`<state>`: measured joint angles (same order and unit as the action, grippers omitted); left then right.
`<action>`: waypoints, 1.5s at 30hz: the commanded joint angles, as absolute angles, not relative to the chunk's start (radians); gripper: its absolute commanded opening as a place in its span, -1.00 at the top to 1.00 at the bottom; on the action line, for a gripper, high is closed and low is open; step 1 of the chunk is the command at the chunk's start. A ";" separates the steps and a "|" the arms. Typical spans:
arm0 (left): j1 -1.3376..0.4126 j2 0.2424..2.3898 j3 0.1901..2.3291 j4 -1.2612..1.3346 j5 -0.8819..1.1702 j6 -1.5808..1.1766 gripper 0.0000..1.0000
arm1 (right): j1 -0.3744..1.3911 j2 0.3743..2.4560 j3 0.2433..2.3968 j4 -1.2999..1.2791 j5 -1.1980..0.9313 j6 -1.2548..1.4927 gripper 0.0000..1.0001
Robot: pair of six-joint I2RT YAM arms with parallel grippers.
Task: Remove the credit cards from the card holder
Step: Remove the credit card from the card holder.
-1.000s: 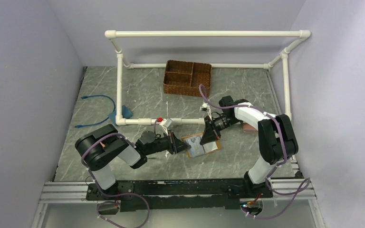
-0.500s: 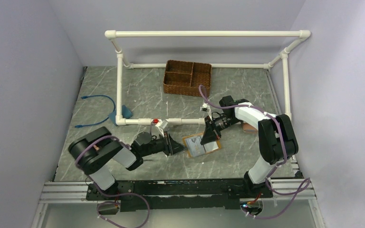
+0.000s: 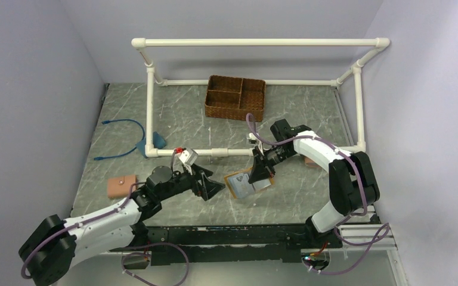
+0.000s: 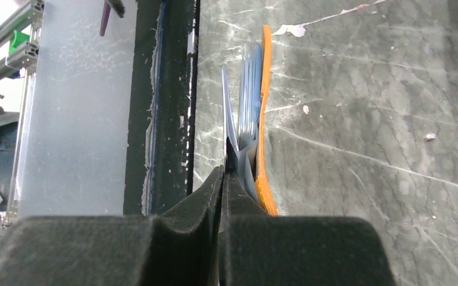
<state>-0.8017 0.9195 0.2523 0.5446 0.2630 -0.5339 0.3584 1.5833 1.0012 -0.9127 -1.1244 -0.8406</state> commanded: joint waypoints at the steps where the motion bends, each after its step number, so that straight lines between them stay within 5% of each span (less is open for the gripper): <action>1: -0.798 0.863 0.226 0.446 0.278 -0.402 -0.99 | 0.365 1.552 1.014 -0.955 -1.176 -0.939 1.00; 18: -0.801 1.347 0.241 1.014 0.498 -0.408 -0.80 | 0.402 1.582 1.039 -1.058 -1.220 -1.068 1.00; 32: -0.800 1.535 0.335 1.148 0.665 -0.486 0.02 | 0.407 1.594 1.038 -1.048 -1.222 -1.052 1.00; 35: -0.801 1.551 0.347 1.147 0.691 -0.491 0.38 | 0.407 1.593 1.039 -1.048 -1.220 -1.050 1.00; 38: -0.798 1.546 0.345 1.124 0.700 -0.483 1.00 | 0.407 1.589 1.039 -1.038 -1.209 -1.037 1.00; 45: -0.779 1.405 0.277 1.019 0.691 -0.432 1.00 | 0.395 1.579 1.027 -0.965 -1.162 -0.944 1.00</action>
